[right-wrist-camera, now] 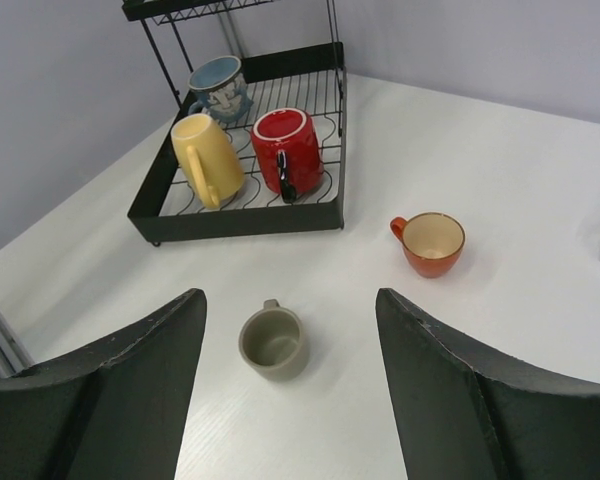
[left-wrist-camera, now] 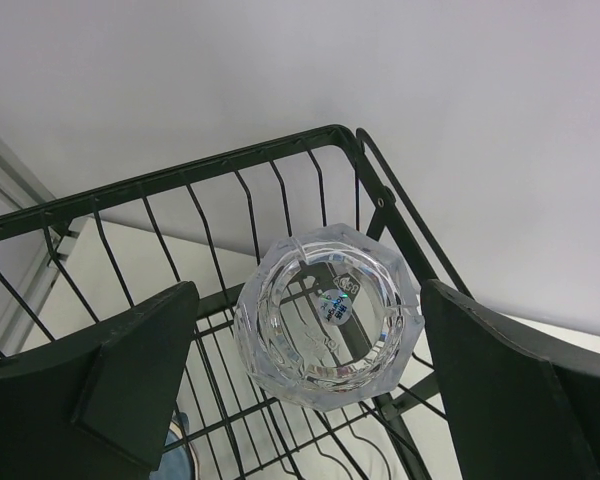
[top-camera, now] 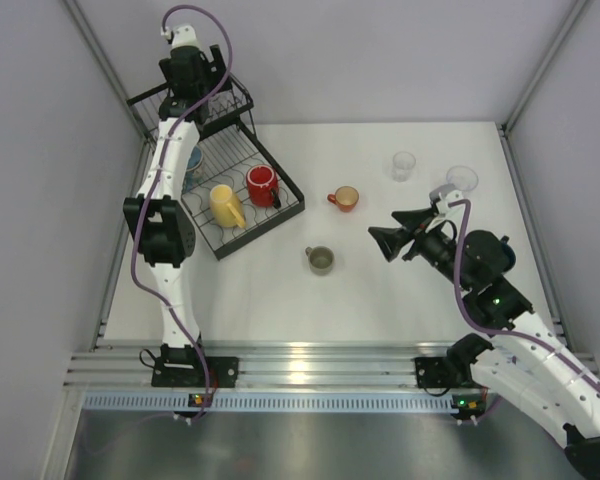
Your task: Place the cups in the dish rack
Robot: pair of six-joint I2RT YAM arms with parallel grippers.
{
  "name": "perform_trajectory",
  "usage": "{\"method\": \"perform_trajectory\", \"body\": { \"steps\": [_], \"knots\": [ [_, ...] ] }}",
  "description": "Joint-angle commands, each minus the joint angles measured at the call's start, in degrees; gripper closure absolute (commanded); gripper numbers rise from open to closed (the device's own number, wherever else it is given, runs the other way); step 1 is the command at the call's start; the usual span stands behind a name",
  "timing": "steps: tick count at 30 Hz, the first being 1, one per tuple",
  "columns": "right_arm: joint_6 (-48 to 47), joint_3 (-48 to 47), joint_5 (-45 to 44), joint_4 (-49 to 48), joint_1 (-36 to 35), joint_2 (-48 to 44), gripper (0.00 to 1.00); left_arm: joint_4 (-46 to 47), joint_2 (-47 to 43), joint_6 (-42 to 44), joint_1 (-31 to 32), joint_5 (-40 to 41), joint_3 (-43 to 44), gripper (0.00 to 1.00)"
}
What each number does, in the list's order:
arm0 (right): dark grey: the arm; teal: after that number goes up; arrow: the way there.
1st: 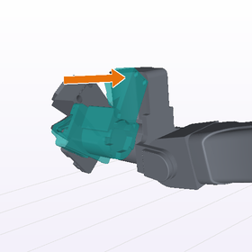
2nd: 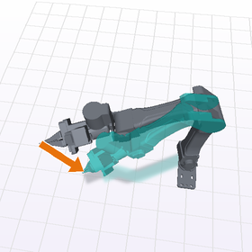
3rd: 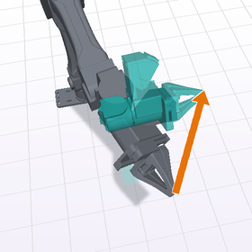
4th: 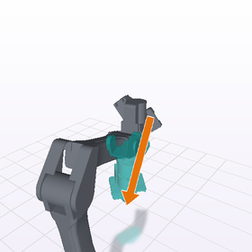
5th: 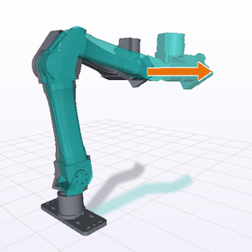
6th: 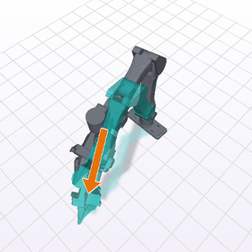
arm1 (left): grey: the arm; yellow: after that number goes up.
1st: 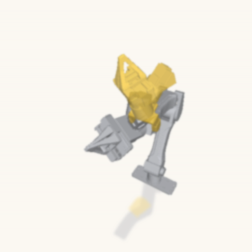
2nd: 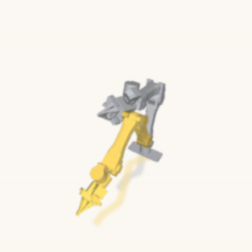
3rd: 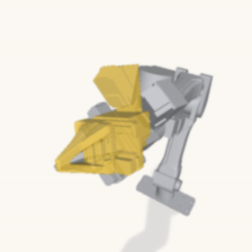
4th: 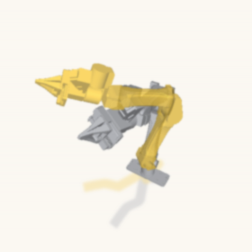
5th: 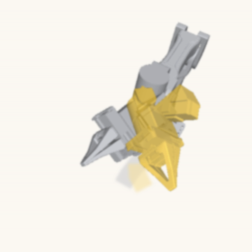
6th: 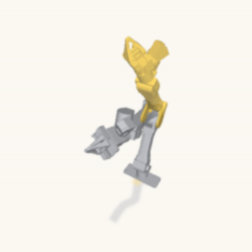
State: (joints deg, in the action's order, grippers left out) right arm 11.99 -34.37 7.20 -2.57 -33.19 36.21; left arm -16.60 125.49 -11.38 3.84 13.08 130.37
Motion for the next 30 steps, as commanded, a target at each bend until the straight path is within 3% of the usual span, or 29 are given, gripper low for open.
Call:
{"method": "perform_trajectory", "body": {
  "steps": [1, 11, 14, 19, 30],
  "knots": [
    [-0.7, 0.3, -1.0, -3.2, 0.2, -0.3, 0.31, 3.6, -4.2, -0.6, -0.2, -0.1, -0.2, 0.02],
    [5.3, -4.7, -8.9, 2.4, 0.2, 2.2, 0.32, 3.7, -14.4, -3.6, -0.1, 0.5, -5.2, 0.02],
    [8.0, -5.3, -10.1, 5.0, 0.2, 2.5, 0.32, 3.7, -15.7, -2.1, -0.1, -3.1, -7.8, 0.07],
    [10.1, -4.7, -10.1, 5.9, 0.2, 0.5, 0.32, 3.7, -14.3, 0.9, -0.2, -8.0, -9.9, 0.20],
    [8.1, -5.3, -11.1, 7.0, 0.3, 0.8, 0.33, 7.4, -7.6, 0.6, -0.3, -12.3, -8.9, 0.23]
  ]
}}
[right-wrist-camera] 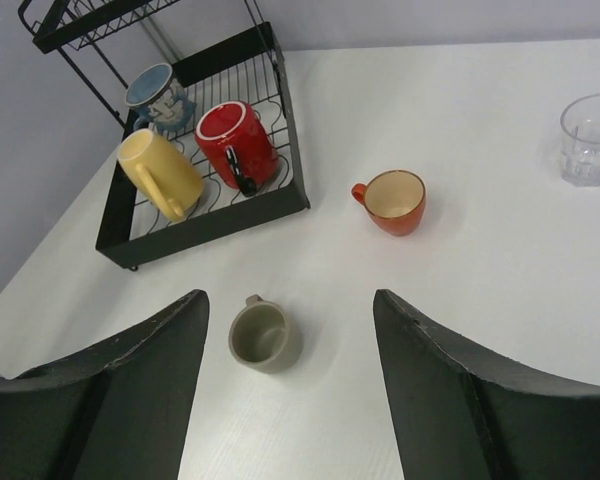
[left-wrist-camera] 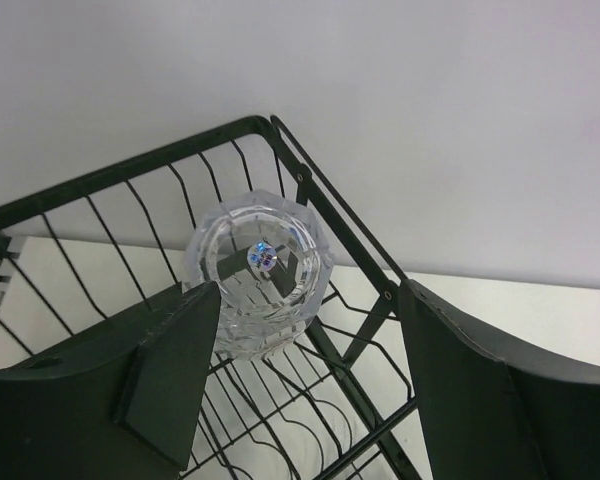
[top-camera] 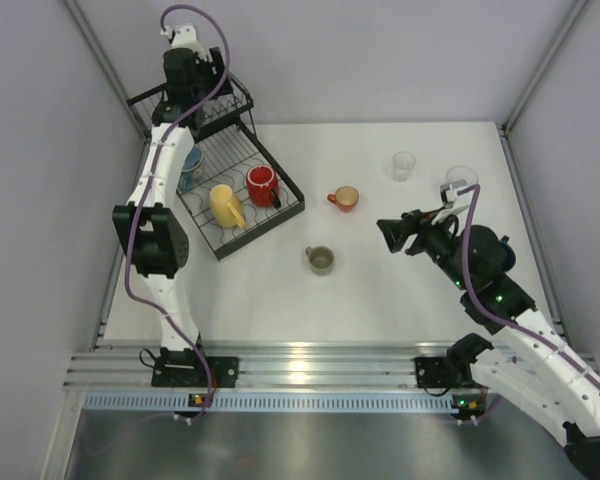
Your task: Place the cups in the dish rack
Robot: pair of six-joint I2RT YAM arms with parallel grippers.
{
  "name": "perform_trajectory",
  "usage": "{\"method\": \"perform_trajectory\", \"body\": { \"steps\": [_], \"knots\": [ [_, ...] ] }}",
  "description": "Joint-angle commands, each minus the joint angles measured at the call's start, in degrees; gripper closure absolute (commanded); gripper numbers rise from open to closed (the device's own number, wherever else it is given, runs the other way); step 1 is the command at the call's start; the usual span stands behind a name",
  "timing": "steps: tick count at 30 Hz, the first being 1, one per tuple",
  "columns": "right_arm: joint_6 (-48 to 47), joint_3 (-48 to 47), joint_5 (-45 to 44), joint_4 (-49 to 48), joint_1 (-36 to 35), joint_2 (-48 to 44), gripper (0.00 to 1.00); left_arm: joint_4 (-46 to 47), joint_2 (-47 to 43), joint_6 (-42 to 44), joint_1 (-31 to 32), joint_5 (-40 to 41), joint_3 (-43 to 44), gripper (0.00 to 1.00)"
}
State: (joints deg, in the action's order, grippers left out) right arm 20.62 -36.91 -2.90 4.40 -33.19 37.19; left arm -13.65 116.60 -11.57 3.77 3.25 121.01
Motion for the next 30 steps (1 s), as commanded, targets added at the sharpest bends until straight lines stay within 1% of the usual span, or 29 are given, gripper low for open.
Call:
{"method": "perform_trajectory", "body": {
  "steps": [1, 5, 8, 13, 17, 20, 24, 25, 27, 28, 30],
  "knots": [
    [-0.8, -2.7, -1.1, 0.1, 0.2, -0.1, 0.32, 4.6, 1.7, 0.6, -0.3, -1.7, 0.9, 0.23],
    [-1.6, -2.7, -1.6, 0.4, 0.2, 0.1, 0.33, 4.8, 3.0, -0.1, -0.3, 0.4, 1.9, 0.23],
    [-2.2, -2.9, -1.8, 0.5, 0.2, 0.1, 0.33, 5.6, 3.5, 0.1, -0.3, 1.9, 2.6, 0.20],
    [-2.3, -2.9, -1.9, 0.3, 0.3, 0.7, 0.33, 6.0, 3.6, 0.7, -0.3, 0.3, 4.0, 0.19],
    [-1.9, -3.3, -1.6, -0.2, 0.3, 2.1, 0.32, 6.6, 0.8, -0.3, 0.0, -2.4, 4.1, 0.16],
    [-1.4, -4.2, -1.2, 0.1, 0.3, 2.9, 0.33, 7.0, -0.8, 0.5, 0.7, -1.0, 4.4, 0.15],
    [-0.1, -4.8, -0.8, -0.4, 0.3, 4.1, 0.33, 4.3, -5.0, 1.3, 1.9, 1.3, 3.7, 0.15],
    [-0.2, -5.2, -1.0, -0.1, 0.2, 4.4, 0.33, 2.2, -6.0, 1.6, 2.2, 3.8, 3.5, 0.16],
    [0.5, -7.6, -3.2, 2.0, 0.3, 6.5, 0.33, -0.4, -7.8, 0.8, 3.1, 5.9, 2.4, 0.18],
    [1.0, -9.0, -4.4, 4.4, 0.2, 7.4, 0.33, -2.7, -10.1, 0.0, 3.2, 5.8, 1.6, 0.19],
    [1.2, -12.7, -5.5, 6.0, 0.3, 9.9, 0.33, -5.5, -12.7, -1.7, 3.3, 4.8, -1.3, 0.21]
  ]
}}
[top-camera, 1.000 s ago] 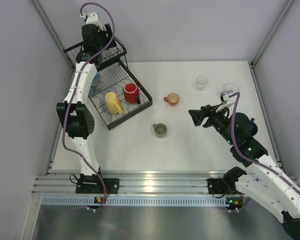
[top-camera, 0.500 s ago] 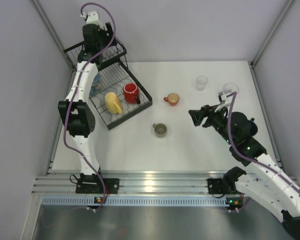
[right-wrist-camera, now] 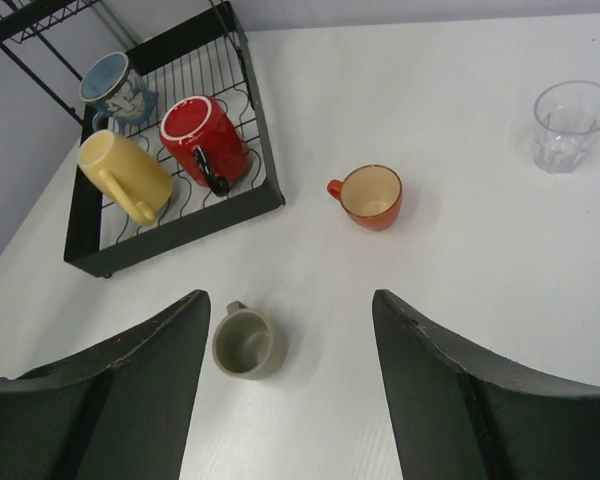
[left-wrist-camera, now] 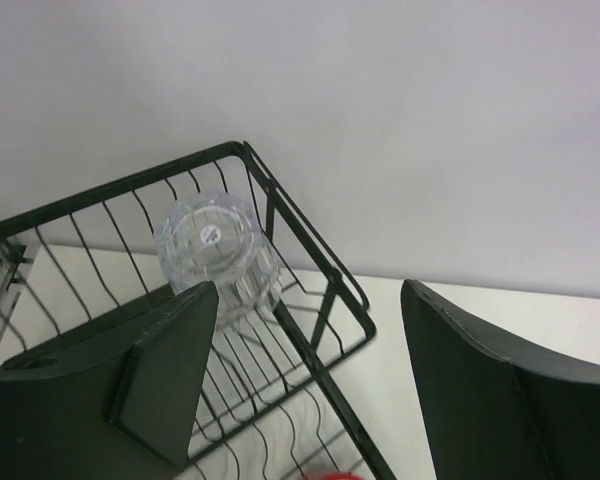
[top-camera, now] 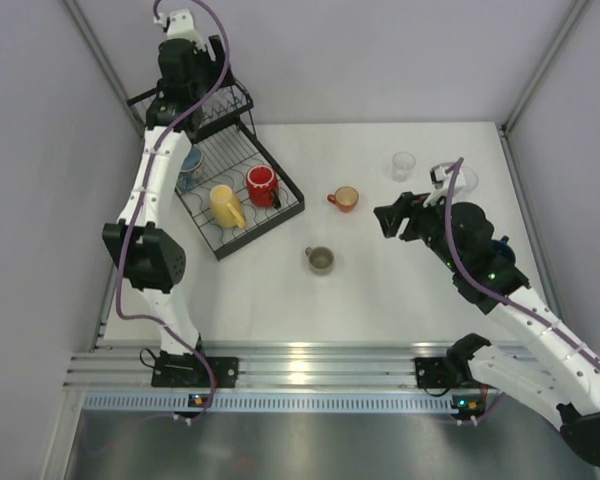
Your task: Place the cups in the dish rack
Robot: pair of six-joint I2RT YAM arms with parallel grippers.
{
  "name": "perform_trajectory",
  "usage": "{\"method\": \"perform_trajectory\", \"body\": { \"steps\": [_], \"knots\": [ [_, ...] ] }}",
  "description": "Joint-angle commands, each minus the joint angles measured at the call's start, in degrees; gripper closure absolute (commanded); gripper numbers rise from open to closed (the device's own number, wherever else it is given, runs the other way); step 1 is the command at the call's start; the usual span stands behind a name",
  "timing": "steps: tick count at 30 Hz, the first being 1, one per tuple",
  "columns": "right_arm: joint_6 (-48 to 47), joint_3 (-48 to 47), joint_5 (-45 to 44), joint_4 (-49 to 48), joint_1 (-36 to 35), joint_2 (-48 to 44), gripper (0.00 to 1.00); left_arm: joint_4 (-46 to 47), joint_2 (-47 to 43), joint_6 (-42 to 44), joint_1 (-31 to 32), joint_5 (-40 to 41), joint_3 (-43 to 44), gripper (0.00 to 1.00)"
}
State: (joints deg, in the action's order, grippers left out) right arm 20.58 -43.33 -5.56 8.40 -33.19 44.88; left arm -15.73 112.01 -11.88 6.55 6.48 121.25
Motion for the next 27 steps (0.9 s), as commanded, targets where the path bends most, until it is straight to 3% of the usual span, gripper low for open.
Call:
{"method": "perform_trajectory", "body": {
  "steps": [1, 7, 14, 18, 21, 24, 27],
  "knots": [
    [1.1, -7.5, -2.9, 2.1, 0.4, 3.0, 0.34, -6.0, -10.9, -1.8, 0.8, 1.0, -2.9, 0.21],
    [-1.0, -23.9, -4.6, 9.8, 2.8, 18.2, 0.35, -11.0, -23.0, -3.6, 4.2, -4.9, -18.7, 0.20],
    [-2.0, -39.0, -0.7, 16.3, 12.2, 32.2, 0.37, -13.5, -35.4, -6.8, 9.5, -21.5, -35.6, 0.13],
    [-2.8, -41.9, -1.7, 20.3, 17.4, 35.3, 0.38, -14.1, -40.5, -8.1, 10.3, -23.3, -42.1, 0.10],
    [-2.8, -41.7, -1.9, 20.5, 22.7, 36.9, 0.40, -14.2, -43.5, -7.3, 10.4, -24.4, -45.5, 0.02],
    [-2.9, -42.0, -3.0, 22.7, 26.7, 39.1, 0.43, -13.4, -46.6, -10.1, 10.4, -26.2, -48.6, 0.02],
    [-3.2, -43.2, -3.7, 26.7, 29.9, 42.0, 0.48, -6.5, -50.0, -19.6, 10.4, -29.6, -53.7, 0.02]
  ]
}}
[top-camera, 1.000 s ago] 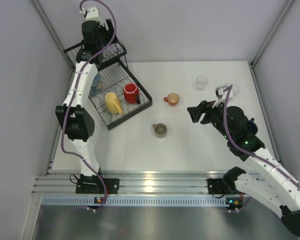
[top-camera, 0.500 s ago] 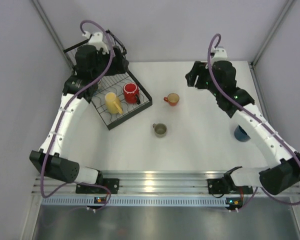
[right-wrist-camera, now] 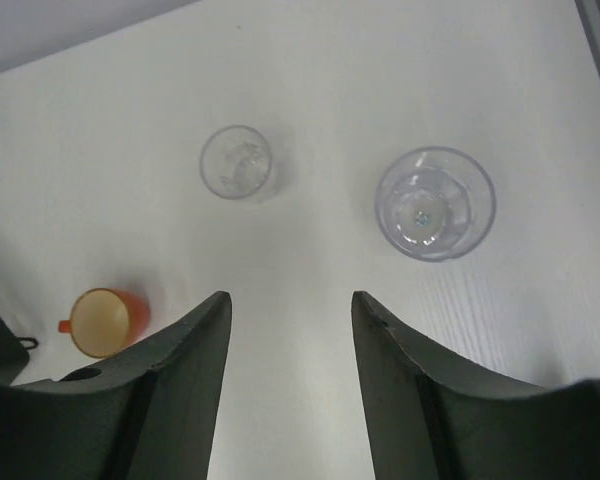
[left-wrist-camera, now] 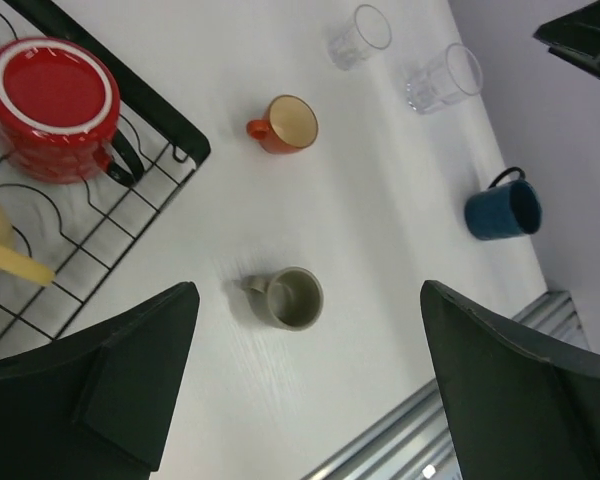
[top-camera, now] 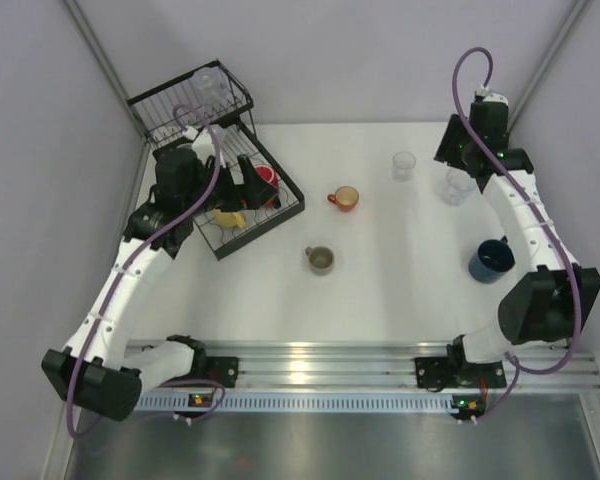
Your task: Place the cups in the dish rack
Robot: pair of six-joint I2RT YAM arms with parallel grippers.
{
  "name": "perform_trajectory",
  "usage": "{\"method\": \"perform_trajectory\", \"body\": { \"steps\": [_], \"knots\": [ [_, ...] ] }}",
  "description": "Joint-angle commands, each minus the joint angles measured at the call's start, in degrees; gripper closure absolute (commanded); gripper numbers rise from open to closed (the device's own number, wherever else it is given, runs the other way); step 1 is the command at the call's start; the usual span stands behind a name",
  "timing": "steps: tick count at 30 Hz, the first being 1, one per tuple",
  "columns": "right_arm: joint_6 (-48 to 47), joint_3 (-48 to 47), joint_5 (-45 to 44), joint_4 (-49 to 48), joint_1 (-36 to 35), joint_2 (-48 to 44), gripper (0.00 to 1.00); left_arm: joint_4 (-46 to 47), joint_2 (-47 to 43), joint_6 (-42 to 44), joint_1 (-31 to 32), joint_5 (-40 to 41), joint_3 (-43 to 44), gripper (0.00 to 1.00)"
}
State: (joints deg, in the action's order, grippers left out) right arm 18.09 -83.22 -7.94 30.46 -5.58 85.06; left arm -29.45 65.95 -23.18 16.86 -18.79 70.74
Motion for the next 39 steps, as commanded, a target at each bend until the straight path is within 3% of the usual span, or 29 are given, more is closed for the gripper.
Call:
{"method": "perform_trajectory", "body": {
  "steps": [1, 6, 11, 16, 28, 33, 39],
  "knots": [
    [-0.9, -3.4, -0.8, 5.0, 4.0, 2.4, 0.49, 8.8, -5.0, -12.9, 0.1, -4.8, -6.2, 0.02],
    [-3.8, -6.3, -1.2, 9.1, 7.2, 7.8, 0.52, 20.7, -11.5, -14.5, 0.0, -12.6, -13.7, 0.04],
    [-6.9, -10.3, 0.1, 10.1, 7.3, 15.7, 0.45, 18.3, -13.0, -12.0, 0.0, -14.9, -13.0, 0.05],
    [-10.0, -13.2, 0.1, 10.1, 7.2, 21.9, 0.49, 18.4, -14.5, -13.5, 0.0, -17.7, -14.6, 0.07],
    [-14.7, -9.7, 0.7, 5.1, 6.8, 25.8, 0.69, 18.3, -15.8, -13.9, 0.0, -16.2, -14.0, 0.10],
    [-14.3, -7.1, -0.1, 3.5, 6.8, 23.6, 0.99, 18.3, -14.5, -14.1, 0.0, -16.4, -12.4, 0.12],
    [-13.5, -5.7, -1.7, 4.1, 6.9, 14.9, 1.00, 18.4, -14.3, -16.2, 0.0, -15.2, -10.1, 0.13]
  ]
}}
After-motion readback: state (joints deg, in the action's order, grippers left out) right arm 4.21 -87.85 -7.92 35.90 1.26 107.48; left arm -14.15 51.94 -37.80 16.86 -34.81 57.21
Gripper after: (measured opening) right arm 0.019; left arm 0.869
